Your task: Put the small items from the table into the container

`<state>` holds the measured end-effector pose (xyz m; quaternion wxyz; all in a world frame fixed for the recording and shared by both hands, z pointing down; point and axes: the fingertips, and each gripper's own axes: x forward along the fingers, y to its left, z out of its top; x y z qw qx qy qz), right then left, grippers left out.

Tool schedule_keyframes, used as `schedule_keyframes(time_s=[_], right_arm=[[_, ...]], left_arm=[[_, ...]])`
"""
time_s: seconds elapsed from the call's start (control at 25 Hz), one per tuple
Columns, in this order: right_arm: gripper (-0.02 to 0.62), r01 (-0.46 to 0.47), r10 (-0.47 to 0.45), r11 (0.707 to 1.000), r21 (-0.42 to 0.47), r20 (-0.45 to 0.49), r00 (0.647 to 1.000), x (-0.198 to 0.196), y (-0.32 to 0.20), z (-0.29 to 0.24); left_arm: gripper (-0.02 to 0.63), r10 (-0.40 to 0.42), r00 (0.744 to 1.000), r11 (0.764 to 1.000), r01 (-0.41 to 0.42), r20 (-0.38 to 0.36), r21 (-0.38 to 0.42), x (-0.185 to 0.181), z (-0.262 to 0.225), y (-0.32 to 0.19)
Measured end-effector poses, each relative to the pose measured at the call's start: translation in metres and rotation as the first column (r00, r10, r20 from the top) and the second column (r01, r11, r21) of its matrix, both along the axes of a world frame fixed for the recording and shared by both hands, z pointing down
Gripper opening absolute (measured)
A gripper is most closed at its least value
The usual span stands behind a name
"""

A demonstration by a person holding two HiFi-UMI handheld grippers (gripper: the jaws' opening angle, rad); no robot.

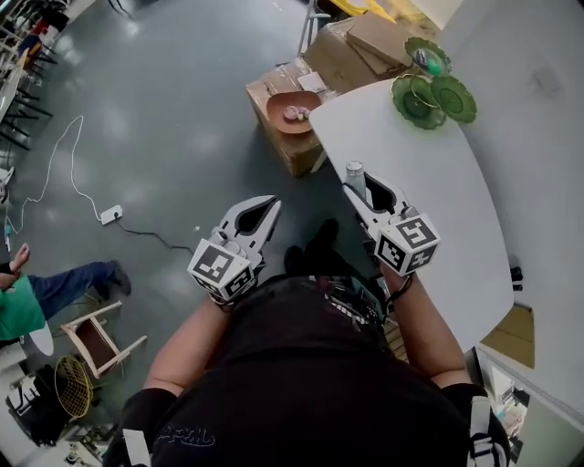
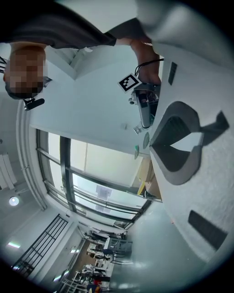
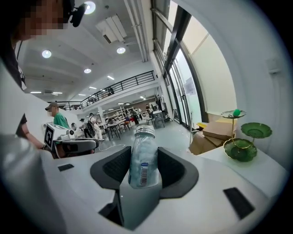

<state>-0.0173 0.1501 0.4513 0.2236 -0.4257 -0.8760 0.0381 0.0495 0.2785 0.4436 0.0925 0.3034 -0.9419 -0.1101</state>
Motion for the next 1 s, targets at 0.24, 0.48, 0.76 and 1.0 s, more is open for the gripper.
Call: schedule_keyframes(time_s=[0.24, 0.48, 0.76, 1.0], right_arm=[[0.186, 0.112, -0.113, 0.993, -0.031, -0.008, 0.994, -0.049, 0.046, 0.007], [0.186, 0.176, -0.176, 0.983, -0.055, -0.01, 0.984, -0.109, 0.061, 0.002], [0.186, 0.18, -0.183, 0.981, -0.075, -0.028, 0.983, -0.168, 0.042, 0.013], [0.186, 0.103, -0.108, 0.992, -0.075, -0.062, 0.992, -0.209, 0.027, 0.02]], left_arm=[[0.006, -0.13, 0.991, 0.991, 0.13, -0.017, -0.016, -0.036, 0.006, 0.042], [0.006, -0.168, 0.986, 0.985, 0.168, -0.012, -0.036, -0.103, -0.005, 0.045], [0.006, -0.113, 0.994, 0.993, 0.113, -0.001, -0.035, -0.182, -0.006, 0.008], [0.006, -0.018, 1.0, 0.999, 0.018, -0.02, -0.028, -0.233, -0.001, -0.005]])
